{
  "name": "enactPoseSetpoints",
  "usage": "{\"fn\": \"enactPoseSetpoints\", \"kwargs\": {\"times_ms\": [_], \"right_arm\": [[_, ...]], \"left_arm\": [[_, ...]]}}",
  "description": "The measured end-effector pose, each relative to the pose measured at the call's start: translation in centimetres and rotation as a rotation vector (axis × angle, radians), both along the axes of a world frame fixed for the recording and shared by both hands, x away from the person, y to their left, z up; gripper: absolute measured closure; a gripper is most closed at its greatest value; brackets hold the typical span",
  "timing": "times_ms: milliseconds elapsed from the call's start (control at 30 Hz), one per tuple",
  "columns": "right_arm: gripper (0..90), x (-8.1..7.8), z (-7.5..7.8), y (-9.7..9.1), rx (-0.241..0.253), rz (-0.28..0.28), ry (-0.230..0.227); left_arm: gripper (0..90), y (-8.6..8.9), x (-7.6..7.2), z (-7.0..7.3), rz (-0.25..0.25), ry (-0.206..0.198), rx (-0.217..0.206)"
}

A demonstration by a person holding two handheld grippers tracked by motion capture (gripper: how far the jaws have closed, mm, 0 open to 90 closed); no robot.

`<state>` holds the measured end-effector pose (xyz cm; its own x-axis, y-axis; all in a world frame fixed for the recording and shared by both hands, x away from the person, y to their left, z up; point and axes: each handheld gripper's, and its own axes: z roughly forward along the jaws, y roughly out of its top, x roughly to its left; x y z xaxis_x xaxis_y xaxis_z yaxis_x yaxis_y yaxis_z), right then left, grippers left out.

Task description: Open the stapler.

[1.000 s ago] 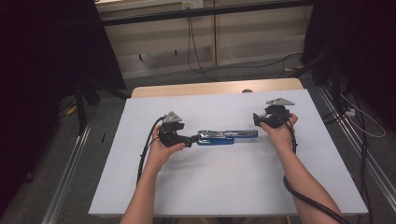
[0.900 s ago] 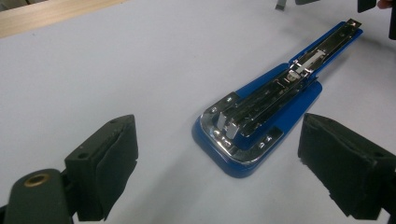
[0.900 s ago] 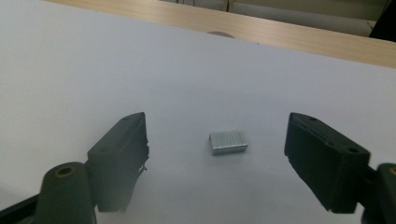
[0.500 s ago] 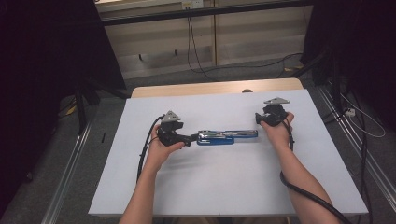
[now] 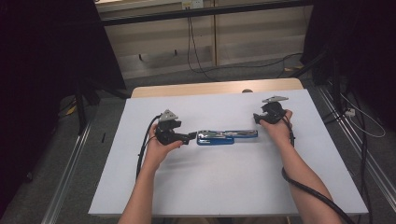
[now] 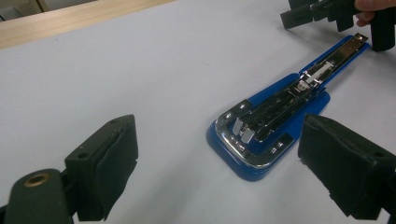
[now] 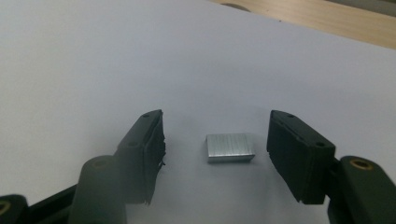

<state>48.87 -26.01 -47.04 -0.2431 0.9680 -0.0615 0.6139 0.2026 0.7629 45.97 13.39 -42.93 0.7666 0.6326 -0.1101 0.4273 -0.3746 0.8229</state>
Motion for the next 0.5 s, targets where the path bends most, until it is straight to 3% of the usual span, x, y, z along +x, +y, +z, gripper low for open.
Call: {"fn": "enactPoseSetpoints", "kwargs": {"times_ms": [267, 500], "right_arm": [[46.3, -0.6, 0.0, 0.0, 0.052, 0.037, 0.033], [59.4, -1.9, 0.3, -0.1, 0.044, 0.1, 0.053]], "left_arm": [[13.4, -0.1, 0.0, -0.1, 0.004, 0.005, 0.002], [13.4, -0.2, 0.0, -0.1, 0.012, -0.003, 0.021]]}}
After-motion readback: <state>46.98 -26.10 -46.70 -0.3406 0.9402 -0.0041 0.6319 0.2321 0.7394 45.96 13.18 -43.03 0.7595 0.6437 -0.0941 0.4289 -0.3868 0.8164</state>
